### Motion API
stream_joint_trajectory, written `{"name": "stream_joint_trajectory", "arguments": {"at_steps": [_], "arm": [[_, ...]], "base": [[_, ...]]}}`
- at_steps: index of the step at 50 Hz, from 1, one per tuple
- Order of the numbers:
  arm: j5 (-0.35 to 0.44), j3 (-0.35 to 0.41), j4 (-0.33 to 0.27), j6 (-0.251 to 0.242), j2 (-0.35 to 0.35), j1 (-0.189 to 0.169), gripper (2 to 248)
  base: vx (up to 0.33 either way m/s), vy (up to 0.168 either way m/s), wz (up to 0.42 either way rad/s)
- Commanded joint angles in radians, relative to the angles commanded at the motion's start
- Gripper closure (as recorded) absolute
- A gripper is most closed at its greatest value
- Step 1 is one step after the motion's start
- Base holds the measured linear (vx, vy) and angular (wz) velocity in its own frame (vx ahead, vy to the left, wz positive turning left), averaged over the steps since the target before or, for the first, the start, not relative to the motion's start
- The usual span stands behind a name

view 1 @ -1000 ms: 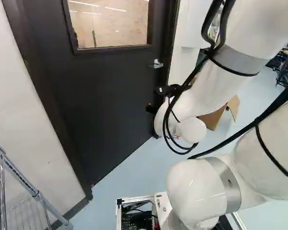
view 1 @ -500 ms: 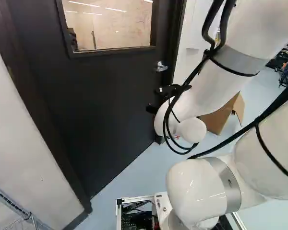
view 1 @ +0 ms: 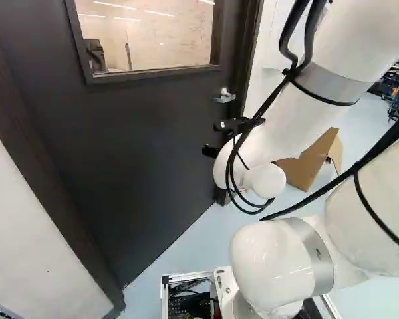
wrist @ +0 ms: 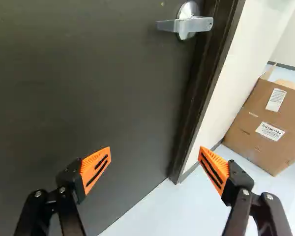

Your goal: Open the door and move inside

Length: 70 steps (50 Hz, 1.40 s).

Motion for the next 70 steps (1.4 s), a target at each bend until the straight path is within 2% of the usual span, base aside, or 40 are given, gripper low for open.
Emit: {"name": "stream_joint_trajectory", "arguments": {"at_steps": [27, 42, 70], "arm": [[0.000, -0.030, 0.000, 0.000, -0.032, 0.000, 3], [0.000, -0.059, 0.000, 0.000, -0.025, -0.004, 3], [0.000, -0.129, -0.017, 0.000, -0.025, -0.054, 3]], "base": [[0.000, 0.000, 0.000], [0.000, 0.000, 0.000], [0.000, 0.000, 0.000]]}}
